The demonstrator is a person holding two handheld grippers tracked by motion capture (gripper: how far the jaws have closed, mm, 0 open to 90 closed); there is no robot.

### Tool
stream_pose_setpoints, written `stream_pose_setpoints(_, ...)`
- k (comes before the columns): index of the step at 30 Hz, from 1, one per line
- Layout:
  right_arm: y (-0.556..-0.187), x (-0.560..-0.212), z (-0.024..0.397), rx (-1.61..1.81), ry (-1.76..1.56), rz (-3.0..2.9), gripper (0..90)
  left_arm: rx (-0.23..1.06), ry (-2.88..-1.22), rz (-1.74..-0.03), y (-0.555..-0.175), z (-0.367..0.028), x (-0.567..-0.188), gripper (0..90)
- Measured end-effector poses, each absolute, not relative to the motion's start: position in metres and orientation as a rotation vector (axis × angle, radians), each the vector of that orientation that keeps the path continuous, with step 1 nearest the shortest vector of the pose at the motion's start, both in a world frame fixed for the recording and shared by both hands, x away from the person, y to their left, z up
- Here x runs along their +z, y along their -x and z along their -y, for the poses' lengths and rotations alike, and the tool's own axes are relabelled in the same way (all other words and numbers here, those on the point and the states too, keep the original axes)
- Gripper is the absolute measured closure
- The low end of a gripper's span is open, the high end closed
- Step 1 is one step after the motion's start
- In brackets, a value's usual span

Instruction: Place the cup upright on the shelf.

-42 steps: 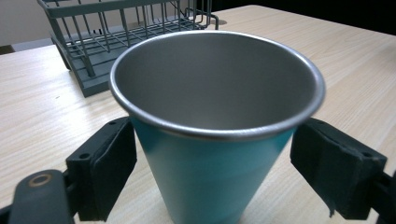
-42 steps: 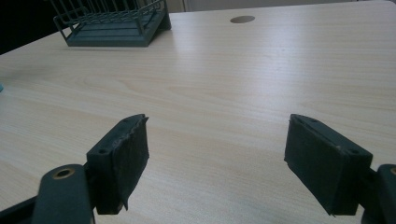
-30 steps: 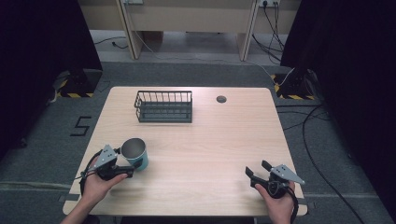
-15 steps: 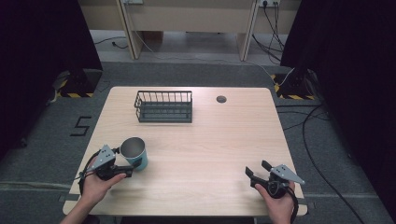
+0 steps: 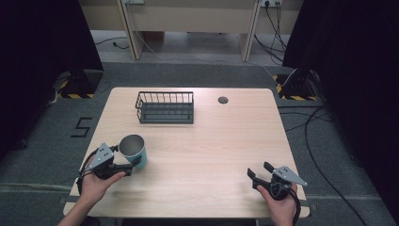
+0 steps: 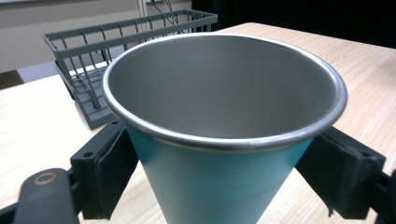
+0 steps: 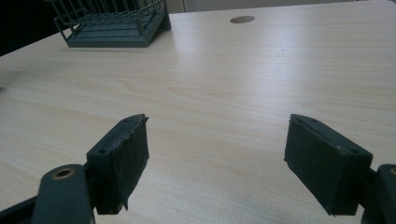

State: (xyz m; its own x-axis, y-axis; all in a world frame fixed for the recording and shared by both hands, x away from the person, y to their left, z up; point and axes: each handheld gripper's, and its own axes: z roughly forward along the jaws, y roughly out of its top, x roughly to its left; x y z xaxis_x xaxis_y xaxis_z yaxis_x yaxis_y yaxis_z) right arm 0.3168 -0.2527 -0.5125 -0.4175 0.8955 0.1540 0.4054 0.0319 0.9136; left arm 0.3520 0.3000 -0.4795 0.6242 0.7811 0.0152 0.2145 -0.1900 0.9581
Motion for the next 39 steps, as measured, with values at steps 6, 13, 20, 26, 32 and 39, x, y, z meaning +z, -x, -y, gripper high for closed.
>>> stream_pose_setpoints(6,-0.317,-0.513,0.253,1.370,-1.313,-1.845,22.4,0.647,-1.717,-0.809,-0.355,-0.300,-0.474,15.2)
stream_pose_setpoints(13,-0.317,-0.513,0.253,1.371,-1.313,-1.845,22.5,0.649,-1.699,-0.810,-0.360,-0.299,-0.467,15.2)
stream_pose_setpoints(20,-0.317,-0.513,0.253,1.371,-1.314,-1.845,22.5,0.652,-1.692,-0.807,-0.364,-0.297,-0.466,15.2)
stream_pose_setpoints(26,-0.317,-0.513,0.253,1.375,-1.317,-1.842,22.5,0.657,-1.690,-0.802,-0.369,-0.293,-0.463,15.2)
stream_pose_setpoints(32,-0.317,-0.512,0.253,1.373,-1.317,-1.844,22.5,0.666,-1.680,-0.789,-0.374,-0.288,-0.457,15.2)
stream_pose_setpoints(39,-0.317,-0.513,0.253,1.376,-1.314,-1.844,22.5,0.673,-1.677,-0.775,-0.381,-0.282,-0.450,15.2)
